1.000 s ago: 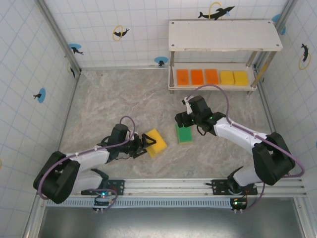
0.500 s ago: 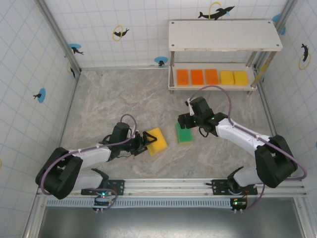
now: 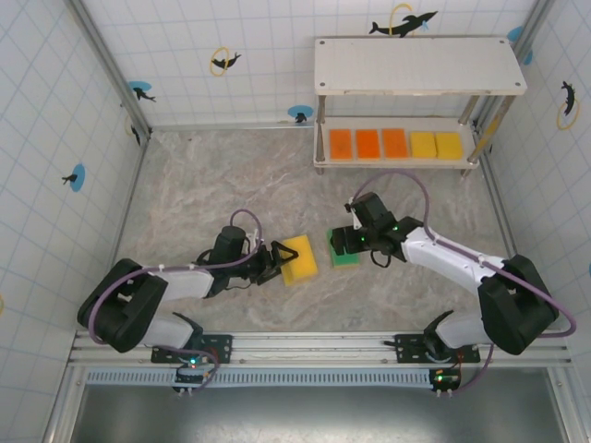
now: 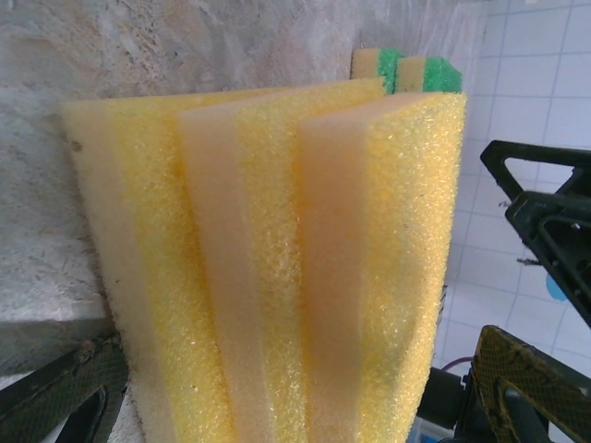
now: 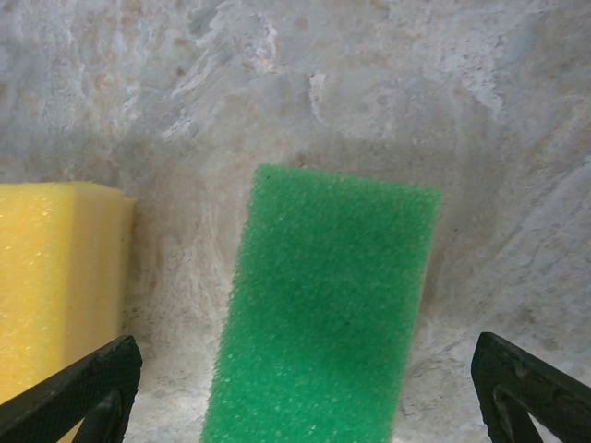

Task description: Place and organize the cleaning sponges onto the shelf

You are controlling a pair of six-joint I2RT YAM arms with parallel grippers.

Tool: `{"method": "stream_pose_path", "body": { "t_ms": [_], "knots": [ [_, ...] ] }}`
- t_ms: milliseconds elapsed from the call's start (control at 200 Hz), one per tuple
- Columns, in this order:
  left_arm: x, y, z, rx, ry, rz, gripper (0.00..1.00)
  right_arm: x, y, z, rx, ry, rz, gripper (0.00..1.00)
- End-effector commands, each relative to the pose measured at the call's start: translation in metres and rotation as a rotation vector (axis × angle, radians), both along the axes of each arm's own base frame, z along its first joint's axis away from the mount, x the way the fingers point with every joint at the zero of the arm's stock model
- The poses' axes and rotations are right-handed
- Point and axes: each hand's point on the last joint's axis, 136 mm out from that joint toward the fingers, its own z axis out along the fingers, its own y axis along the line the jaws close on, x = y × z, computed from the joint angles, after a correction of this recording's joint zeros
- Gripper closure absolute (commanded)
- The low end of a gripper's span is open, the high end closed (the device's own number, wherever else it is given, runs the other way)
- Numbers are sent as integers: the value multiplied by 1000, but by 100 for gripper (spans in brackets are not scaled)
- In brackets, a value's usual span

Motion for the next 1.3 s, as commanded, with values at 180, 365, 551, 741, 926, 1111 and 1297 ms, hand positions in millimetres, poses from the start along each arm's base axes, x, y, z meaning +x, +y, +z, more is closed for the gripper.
{"method": "stream_pose_path", "body": {
  "t_ms": [180,365,551,741,926,1111,1297],
  "knots": [
    [-7,8,-37,103,101,38,2,-12,6,-18,-44,21,11,5],
    [-6,6,-39,94,108,37,2,-14,3,-31,-81,43,9,6],
    [-5,5,-39,97,105,35,2,-14,4,-38,-98,54,11,6],
    [-4,3,-39,93,104,29,2,-17,13,-50,-133,75,38,6],
    [-4,3,-40,94,105,27,2,-20,28,-55,-137,89,65,7],
    [-3,2,-39,92,100,25,3,-17,40,-54,-126,87,87,7],
    [2,-2,-37,82,92,20,2,-13,52,-53,-106,85,106,7]
  ]
}}
